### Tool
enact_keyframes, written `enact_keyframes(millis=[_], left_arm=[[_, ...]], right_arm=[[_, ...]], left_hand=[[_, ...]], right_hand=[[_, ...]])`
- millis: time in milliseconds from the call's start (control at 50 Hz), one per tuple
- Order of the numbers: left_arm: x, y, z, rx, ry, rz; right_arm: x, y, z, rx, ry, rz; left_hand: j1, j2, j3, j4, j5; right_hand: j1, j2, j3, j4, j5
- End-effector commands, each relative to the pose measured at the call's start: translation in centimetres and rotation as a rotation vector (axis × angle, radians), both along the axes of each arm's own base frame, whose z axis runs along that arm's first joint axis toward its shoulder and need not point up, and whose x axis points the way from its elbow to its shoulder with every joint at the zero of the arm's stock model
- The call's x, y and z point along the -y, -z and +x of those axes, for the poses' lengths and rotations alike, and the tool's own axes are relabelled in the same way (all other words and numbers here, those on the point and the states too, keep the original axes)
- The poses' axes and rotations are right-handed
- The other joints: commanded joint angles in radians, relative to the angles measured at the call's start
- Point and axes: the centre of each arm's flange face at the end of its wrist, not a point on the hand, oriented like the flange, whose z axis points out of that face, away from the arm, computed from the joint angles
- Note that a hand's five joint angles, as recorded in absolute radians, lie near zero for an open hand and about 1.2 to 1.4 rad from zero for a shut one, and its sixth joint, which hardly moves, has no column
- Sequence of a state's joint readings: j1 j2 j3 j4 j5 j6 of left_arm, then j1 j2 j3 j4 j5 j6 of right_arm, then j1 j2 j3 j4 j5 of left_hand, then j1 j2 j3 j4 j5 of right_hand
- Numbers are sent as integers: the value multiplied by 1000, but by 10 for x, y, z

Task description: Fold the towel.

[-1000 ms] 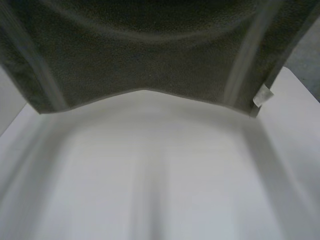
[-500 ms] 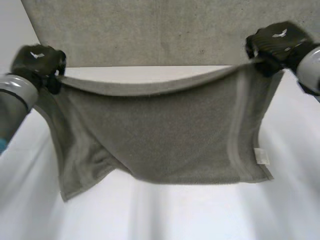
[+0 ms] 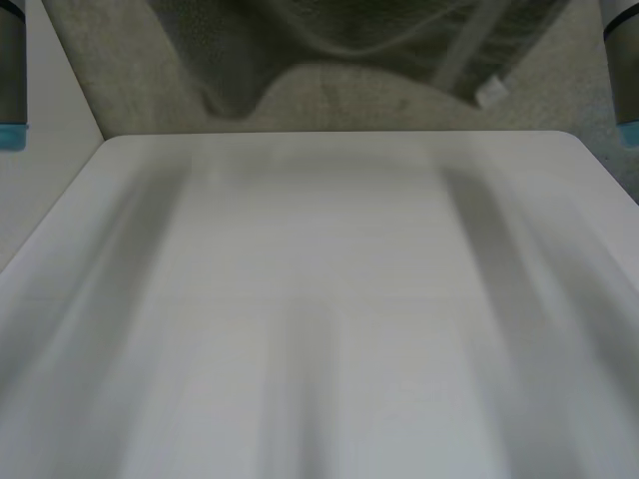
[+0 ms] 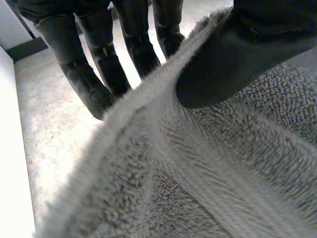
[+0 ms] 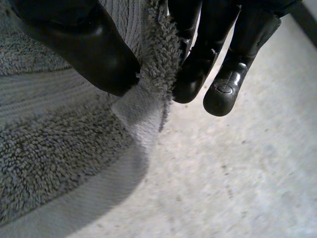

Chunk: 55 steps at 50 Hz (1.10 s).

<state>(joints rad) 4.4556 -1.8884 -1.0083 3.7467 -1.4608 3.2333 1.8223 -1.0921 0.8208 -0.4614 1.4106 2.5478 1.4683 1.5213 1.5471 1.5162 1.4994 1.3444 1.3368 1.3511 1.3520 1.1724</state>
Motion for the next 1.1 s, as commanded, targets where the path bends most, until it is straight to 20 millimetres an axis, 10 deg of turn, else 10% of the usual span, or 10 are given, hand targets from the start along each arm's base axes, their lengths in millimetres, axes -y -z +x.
enact_keyframes(millis=[20,200,300,460,580,960,1100], left_arm=[[17,56,0,47,5,185],[24,169,-2,195,-47,458],[19,270,1,488,-160,626],[0,324,12,766,-247,682],[-13,316,10,788,-245,666],[-87,205,44,746,-368,488],[-107,201,39,774,-277,446]], right_arm=[[-6,46,-4,-46,-59,314],[-20,135,3,-184,-139,587],[-31,217,7,-301,-147,796],[-40,261,1,-408,-114,936],[-46,255,-5,-409,-98,983],[-127,136,-55,-356,17,946],[-133,123,-62,-346,16,943]], left_hand=[[-72,-125,-151,-120,-278],[-72,-125,-151,-120,-278],[-72,-125,-151,-120,-278],[-72,-125,-151,-120,-278],[-72,-125,-151,-120,-278],[-72,-125,-151,-120,-278],[-72,-125,-151,-120,-278]], right_hand=[[52,59,45,44,49],[52,59,45,44,49],[52,59,45,44,49],[52,59,45,44,49],[52,59,45,44,49],[52,59,45,44,49],[52,59,45,44,49]])
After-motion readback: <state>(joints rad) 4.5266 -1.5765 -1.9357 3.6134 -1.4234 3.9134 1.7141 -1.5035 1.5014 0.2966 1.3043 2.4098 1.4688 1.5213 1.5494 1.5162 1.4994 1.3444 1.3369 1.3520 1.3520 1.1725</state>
